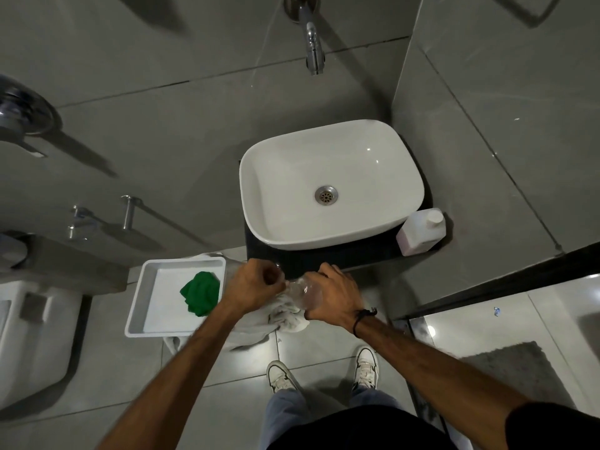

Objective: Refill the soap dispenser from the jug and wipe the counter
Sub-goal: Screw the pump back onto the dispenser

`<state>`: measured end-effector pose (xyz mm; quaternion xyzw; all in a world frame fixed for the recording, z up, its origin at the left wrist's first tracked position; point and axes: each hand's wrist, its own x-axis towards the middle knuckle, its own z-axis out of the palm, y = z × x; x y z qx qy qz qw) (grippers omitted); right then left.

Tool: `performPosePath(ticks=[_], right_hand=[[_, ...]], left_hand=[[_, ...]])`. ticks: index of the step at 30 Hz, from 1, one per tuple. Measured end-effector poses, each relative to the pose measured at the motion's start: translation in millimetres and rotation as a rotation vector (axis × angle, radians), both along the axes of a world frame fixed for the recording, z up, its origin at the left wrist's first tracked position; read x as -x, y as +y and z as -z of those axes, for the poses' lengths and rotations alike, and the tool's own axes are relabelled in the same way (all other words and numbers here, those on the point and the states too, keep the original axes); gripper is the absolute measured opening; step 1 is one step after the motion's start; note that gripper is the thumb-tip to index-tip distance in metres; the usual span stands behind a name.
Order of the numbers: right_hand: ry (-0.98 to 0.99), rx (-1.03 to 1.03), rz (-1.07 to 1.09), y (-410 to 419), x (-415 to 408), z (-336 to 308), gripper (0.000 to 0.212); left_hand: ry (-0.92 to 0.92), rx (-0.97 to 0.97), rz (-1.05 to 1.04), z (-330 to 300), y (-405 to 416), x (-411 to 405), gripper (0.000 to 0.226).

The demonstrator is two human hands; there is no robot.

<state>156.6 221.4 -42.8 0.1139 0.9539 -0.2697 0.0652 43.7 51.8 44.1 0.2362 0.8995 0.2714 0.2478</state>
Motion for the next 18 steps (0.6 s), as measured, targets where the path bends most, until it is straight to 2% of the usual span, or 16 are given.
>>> performPosePath(ticks=[3, 7, 15, 18], right_hand=[[0.002, 0.019, 0.045, -13, 5, 1, 0.071], [-0.003, 0.033, 0.07, -28, 13, 1, 0.07], [0.02, 0.027, 0.125, -57, 26, 8, 0.071], [0.091, 0.051, 0.242, -67, 32, 11, 0.072]], left_hand=[[0.137, -0.075, 0.217, -6, -8, 5, 0.016], [0.151, -0.084, 0.334, -5, -26, 21, 0.027], [0.152, -0.15, 0.391, 7, -50, 44, 0.024], [0.102, -0.145, 0.274, 19, -58, 50, 0.045]])
